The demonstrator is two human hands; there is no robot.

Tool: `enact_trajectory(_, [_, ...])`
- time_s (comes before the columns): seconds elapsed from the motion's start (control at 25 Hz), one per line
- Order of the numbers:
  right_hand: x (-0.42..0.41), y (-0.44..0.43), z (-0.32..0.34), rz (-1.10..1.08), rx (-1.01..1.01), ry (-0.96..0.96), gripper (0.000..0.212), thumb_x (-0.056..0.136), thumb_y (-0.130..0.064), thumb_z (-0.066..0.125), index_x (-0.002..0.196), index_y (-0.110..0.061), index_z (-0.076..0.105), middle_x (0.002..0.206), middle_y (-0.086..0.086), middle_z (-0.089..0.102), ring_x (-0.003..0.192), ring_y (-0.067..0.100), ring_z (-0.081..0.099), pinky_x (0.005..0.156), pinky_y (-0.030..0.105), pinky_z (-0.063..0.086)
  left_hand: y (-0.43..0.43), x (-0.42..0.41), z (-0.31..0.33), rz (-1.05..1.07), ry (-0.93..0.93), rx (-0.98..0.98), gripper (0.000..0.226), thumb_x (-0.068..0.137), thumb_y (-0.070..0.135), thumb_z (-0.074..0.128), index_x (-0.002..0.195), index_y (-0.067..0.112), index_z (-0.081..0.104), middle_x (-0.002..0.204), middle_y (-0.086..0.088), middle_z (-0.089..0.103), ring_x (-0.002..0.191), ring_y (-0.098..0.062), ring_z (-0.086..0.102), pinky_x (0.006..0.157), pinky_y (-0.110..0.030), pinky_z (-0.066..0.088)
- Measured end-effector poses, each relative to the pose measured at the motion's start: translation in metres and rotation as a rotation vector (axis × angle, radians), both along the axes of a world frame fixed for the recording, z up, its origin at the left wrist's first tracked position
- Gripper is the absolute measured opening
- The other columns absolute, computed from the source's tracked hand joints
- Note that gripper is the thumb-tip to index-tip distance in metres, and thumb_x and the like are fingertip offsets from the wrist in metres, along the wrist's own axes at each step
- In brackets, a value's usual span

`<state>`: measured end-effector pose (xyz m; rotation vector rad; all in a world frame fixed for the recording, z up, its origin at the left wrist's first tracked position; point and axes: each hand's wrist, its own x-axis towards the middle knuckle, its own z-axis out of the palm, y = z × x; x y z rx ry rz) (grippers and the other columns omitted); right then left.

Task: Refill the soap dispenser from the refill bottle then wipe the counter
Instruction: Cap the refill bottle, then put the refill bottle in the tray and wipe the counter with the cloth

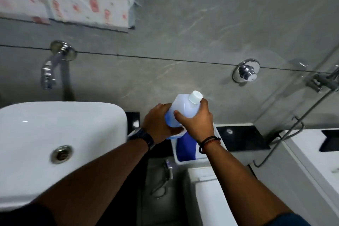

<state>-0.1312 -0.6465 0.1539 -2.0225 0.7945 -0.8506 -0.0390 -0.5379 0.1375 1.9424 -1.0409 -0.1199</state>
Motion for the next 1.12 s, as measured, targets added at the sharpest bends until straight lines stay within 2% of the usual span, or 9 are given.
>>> enact_trajectory(0.08, [0.003,-0.055,-0.027,0.026,-0.004,-0.028,0.076,0.057,-0.046,0.079,0.121,-0.025,0.044,0.099,-0.012,0.055,0.088,0.01,0.055,0.068,0.02,0.045,-0.057,0.003,-0.028,0.005,0.058,0.019,0.074,0.053,0.048,0.084,0.114,0.017,0.057,0.11,-0.005,0.061,0.098,-0.022,0.058,0.081,-0.041,0.051])
enact_trajectory(0.16, [0.005,-0.109,-0.062,0.044,-0.033,-0.052,0.074,0.059,-0.046,0.076,0.123,-0.028,0.045,0.101,-0.014,0.057,0.087,-0.001,0.053,0.067,0.004,0.042,-0.107,0.009,-0.063,-0.002,0.112,0.002,0.083,0.05,0.054,0.083,0.119,0.019,0.053,0.115,-0.004,0.057,0.104,-0.021,0.054,0.083,-0.042,0.05])
enact_trajectory(0.28, [0.008,-0.173,-0.124,-0.021,-0.015,-0.029,0.072,0.061,-0.04,0.079,0.124,-0.028,0.045,0.104,-0.014,0.056,0.088,-0.003,0.05,0.064,-0.003,0.037,-0.15,0.025,-0.127,0.051,0.096,-0.01,0.08,0.057,0.055,0.079,0.123,0.02,0.051,0.12,-0.002,0.052,0.108,-0.018,0.05,0.086,-0.037,0.047])
enact_trajectory(0.52, [0.012,-0.247,-0.231,-0.161,0.041,0.047,0.07,0.063,-0.03,0.082,0.121,-0.031,0.043,0.105,-0.009,0.054,0.095,0.011,0.052,0.08,0.024,0.043,-0.166,0.063,-0.242,0.092,-0.118,0.4,0.095,0.058,0.085,0.047,0.132,0.027,0.035,0.138,-0.004,0.042,0.125,-0.024,0.037,0.101,-0.041,0.037])
enact_trajectory(0.64, [0.014,-0.269,-0.261,-0.152,0.019,0.072,0.069,0.063,-0.026,0.082,0.121,-0.031,0.043,0.109,-0.009,0.054,0.099,0.01,0.051,0.084,0.026,0.043,-0.167,0.074,-0.28,0.067,-0.247,0.509,0.102,0.064,0.085,0.039,0.138,0.016,0.032,0.145,-0.01,0.035,0.133,-0.028,0.03,0.11,-0.042,0.027])
enact_trajectory(0.8, [0.017,-0.28,-0.282,-0.139,0.021,0.1,0.075,0.064,-0.022,0.083,0.127,-0.024,0.043,0.118,-0.007,0.053,0.105,0.005,0.048,0.09,0.026,0.042,-0.162,0.079,-0.307,-0.01,-0.226,0.585,0.102,0.073,0.079,0.036,0.144,0.008,0.02,0.153,-0.013,0.02,0.141,-0.025,0.012,0.114,-0.034,0.008])
enact_trajectory(0.96, [0.023,-0.261,-0.279,-0.33,0.017,0.049,0.091,0.063,-0.037,0.085,0.136,-0.011,0.037,0.132,0.01,0.048,0.12,0.016,0.045,0.1,0.028,0.038,-0.16,0.08,-0.311,-0.024,-0.246,0.584,0.096,0.076,0.074,0.04,0.144,0.008,0.021,0.153,-0.012,0.02,0.142,-0.024,0.011,0.113,-0.034,0.008])
enact_trajectory(1.04, [0.025,-0.233,-0.276,-0.581,-0.122,-0.014,0.069,0.071,-0.042,0.077,0.12,-0.004,0.046,0.114,0.016,0.052,0.106,0.027,0.05,0.089,0.035,0.045,-0.159,0.08,-0.31,-0.03,-0.278,0.598,0.095,0.077,0.074,0.039,0.144,0.009,0.022,0.153,-0.012,0.02,0.142,-0.024,0.012,0.111,-0.033,0.007])
enact_trajectory(1.12, [0.029,-0.2,-0.278,-0.694,-0.091,0.042,0.045,0.078,-0.033,0.069,0.104,-0.002,0.049,0.1,0.016,0.052,0.094,0.03,0.051,0.078,0.038,0.045,-0.16,0.081,-0.307,-0.039,-0.291,0.616,0.094,0.077,0.073,0.038,0.144,0.01,0.022,0.153,-0.012,0.021,0.141,-0.024,0.013,0.109,-0.032,0.006])
